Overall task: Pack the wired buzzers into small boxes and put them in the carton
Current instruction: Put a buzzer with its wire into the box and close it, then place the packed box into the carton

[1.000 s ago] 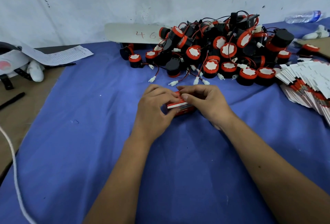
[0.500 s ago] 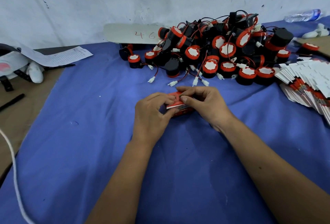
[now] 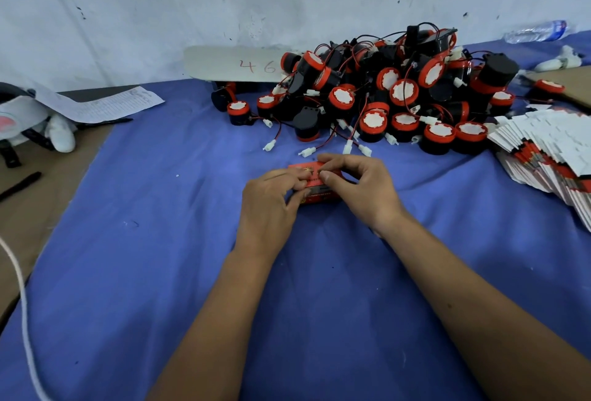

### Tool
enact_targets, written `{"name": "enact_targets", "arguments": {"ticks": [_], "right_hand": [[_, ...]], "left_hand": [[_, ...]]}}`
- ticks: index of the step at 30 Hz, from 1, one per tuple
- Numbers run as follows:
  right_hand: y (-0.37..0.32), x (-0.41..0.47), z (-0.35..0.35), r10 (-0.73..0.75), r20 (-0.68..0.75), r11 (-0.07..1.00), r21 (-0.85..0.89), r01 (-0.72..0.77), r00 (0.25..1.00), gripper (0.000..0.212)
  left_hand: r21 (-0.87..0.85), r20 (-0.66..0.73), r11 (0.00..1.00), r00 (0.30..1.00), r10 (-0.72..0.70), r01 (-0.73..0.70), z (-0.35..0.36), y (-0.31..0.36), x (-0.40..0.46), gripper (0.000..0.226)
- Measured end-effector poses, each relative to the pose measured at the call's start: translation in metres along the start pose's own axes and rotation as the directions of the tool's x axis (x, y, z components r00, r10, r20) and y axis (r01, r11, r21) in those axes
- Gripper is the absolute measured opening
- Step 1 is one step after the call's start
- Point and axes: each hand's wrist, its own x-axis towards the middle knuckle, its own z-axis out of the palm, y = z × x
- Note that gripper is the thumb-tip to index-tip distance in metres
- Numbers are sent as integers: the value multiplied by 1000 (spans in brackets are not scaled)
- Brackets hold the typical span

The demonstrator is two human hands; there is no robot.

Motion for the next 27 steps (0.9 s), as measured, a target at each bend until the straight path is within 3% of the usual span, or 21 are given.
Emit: {"name": "enact_targets", "arguments": {"ticks": [8, 12, 14, 16, 18, 23, 27], "right_hand": [[-2, 5, 3, 33, 5, 999, -10, -33, 999, 25], [-5, 0, 5, -38, 29, 984, -171, 43, 999, 29], [-8, -4, 3, -101, 112, 927, -350, 135, 988, 34], [-10, -5, 1, -143, 262, 766, -581, 275, 954, 42], [-12, -4, -1, -103, 339, 653, -686, 321, 935, 53], [-17, -2, -3, -93, 327, 648, -697, 306, 940, 62], [-15, -1, 0, -112, 321, 640, -701, 315, 940, 58]], "left_hand": [[-10, 98, 999, 994, -50, 51, 4, -1, 4, 21], [-56, 72, 997, 996, -56, 60, 8, -1, 5, 15], [-51, 64, 996, 996, -63, 66, 7, -2, 7, 12], [-61, 63, 996, 996, -61, 65, 6, -2, 8, 11], [-94, 45, 991, 995, -89, 93, 5, -1, 9, 16], [-169, 61, 973, 987, -150, 159, 5, -1, 6, 48], [-177, 122, 971, 982, -143, 163, 4, -6, 9, 40]]}}
